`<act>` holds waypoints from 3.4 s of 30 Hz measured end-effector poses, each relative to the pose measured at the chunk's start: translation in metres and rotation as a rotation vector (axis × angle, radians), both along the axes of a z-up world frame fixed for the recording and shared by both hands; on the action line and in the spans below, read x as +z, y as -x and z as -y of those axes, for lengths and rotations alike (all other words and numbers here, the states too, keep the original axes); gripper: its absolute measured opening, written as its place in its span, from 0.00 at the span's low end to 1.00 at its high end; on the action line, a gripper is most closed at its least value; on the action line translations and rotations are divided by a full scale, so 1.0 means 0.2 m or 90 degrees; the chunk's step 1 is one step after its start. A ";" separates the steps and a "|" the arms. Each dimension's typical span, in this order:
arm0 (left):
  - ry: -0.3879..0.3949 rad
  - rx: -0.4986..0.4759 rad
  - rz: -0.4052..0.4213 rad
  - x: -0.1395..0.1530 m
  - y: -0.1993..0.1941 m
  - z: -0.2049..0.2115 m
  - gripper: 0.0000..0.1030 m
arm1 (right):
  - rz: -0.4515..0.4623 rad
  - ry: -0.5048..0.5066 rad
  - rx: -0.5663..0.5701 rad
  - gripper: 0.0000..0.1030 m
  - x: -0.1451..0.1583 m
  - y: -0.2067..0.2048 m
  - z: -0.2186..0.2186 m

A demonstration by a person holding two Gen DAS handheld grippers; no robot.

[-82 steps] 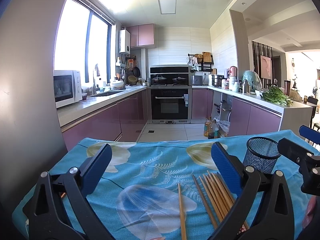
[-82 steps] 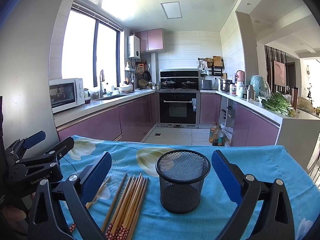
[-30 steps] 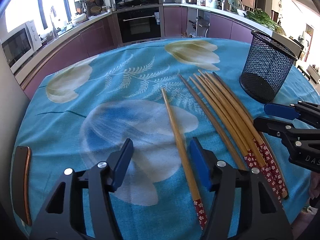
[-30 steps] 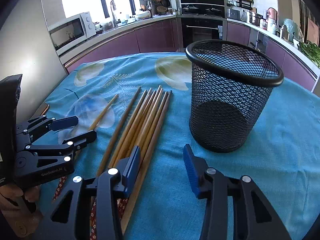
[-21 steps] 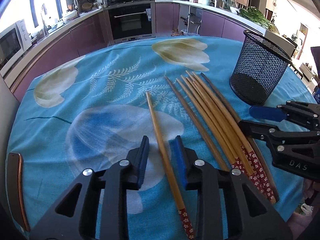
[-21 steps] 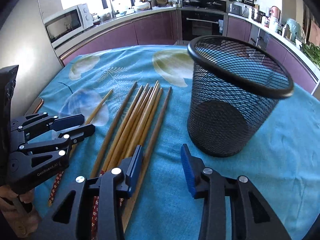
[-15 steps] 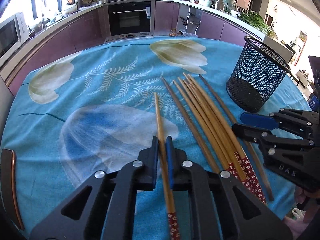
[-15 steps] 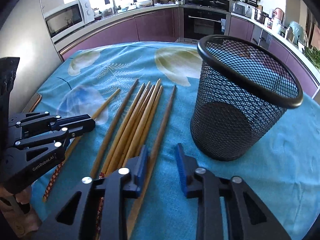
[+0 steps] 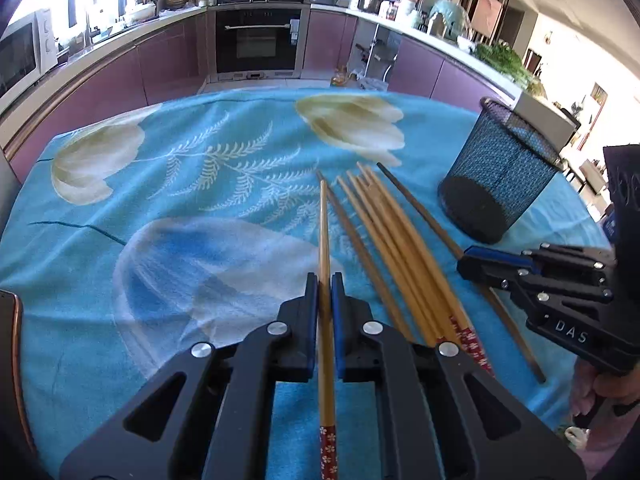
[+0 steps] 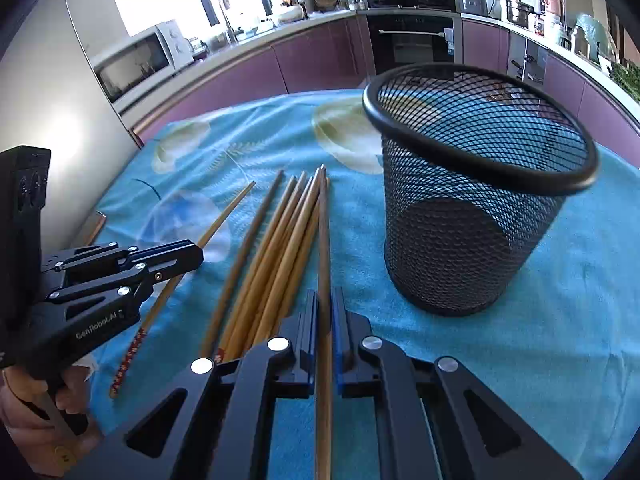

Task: Organize utensils
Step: 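Lift the left tool's chopstick upright over the mesh cup while the right tool does likewise, then open the left tool to drop its chopstick into the cup while the right tool releases too, then move the left tool back and grasp another chopstick while the right tool grasps one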

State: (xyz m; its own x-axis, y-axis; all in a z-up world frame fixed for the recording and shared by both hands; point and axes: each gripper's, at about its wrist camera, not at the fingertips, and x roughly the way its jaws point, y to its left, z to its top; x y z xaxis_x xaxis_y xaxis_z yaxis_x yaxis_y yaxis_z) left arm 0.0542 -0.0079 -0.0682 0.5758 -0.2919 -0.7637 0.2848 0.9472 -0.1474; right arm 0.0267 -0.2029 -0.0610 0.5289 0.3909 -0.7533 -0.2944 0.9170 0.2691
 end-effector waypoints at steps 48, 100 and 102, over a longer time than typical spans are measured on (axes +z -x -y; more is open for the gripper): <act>0.139 -0.154 0.146 0.55 -0.26 0.57 0.07 | 0.256 -0.030 -0.102 0.06 0.45 -0.20 0.43; -0.050 0.119 0.096 0.04 -0.10 -0.04 0.95 | 0.085 -0.056 0.049 0.50 0.09 0.14 0.07; -0.046 0.113 0.105 0.05 -0.08 -0.04 0.95 | 0.076 -0.050 0.051 0.50 0.08 0.13 0.05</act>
